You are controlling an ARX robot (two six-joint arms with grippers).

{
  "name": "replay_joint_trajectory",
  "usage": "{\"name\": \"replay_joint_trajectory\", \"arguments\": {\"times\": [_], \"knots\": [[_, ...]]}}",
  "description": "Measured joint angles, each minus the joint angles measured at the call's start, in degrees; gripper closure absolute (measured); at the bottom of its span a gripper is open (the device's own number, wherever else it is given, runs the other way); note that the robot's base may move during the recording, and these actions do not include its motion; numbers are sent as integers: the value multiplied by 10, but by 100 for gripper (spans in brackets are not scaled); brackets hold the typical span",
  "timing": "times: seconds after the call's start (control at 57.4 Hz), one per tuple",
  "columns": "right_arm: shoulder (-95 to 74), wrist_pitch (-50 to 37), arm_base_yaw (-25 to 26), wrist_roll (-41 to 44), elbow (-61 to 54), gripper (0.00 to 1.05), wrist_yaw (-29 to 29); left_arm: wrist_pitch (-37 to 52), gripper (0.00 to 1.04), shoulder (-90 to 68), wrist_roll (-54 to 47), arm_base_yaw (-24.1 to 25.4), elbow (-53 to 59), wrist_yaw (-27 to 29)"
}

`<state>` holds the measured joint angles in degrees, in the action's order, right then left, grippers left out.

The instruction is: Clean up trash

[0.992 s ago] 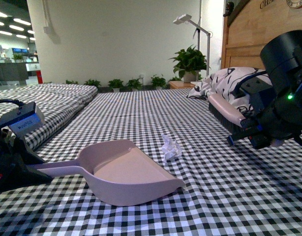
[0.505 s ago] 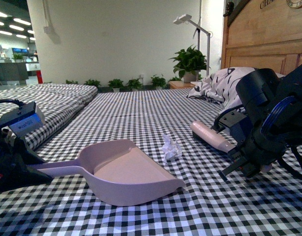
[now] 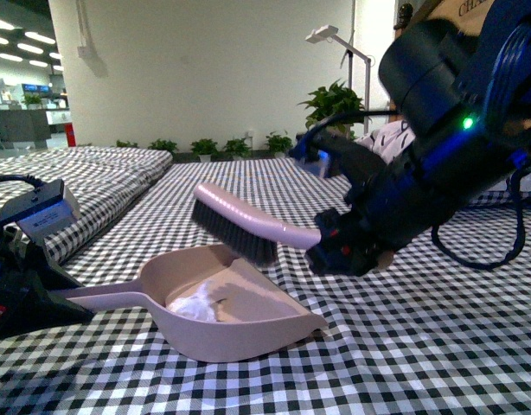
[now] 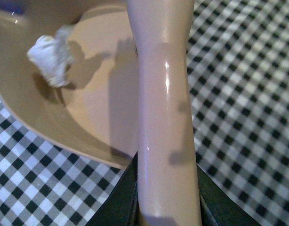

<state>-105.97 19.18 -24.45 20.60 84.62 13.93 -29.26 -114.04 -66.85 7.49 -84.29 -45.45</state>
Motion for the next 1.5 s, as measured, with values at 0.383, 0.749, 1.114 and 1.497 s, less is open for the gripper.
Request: {"name": "replay_joint_trajectory", "arguments": {"times": [0.383,0.749,1.114,1.497], "knots": [[12,-114,132,-24,-16,85,-98,0,76,0,0,0,0,0],[62,-178,248,-24,-105,85,-115,266,76,28,205,-2,29,56],[220,-279,297,-110,-205,85,-94,423,76,185,487,15,79,217],[434,-284,347,-215,-292,85,79,455,76,416,597,1,267,351]]}}
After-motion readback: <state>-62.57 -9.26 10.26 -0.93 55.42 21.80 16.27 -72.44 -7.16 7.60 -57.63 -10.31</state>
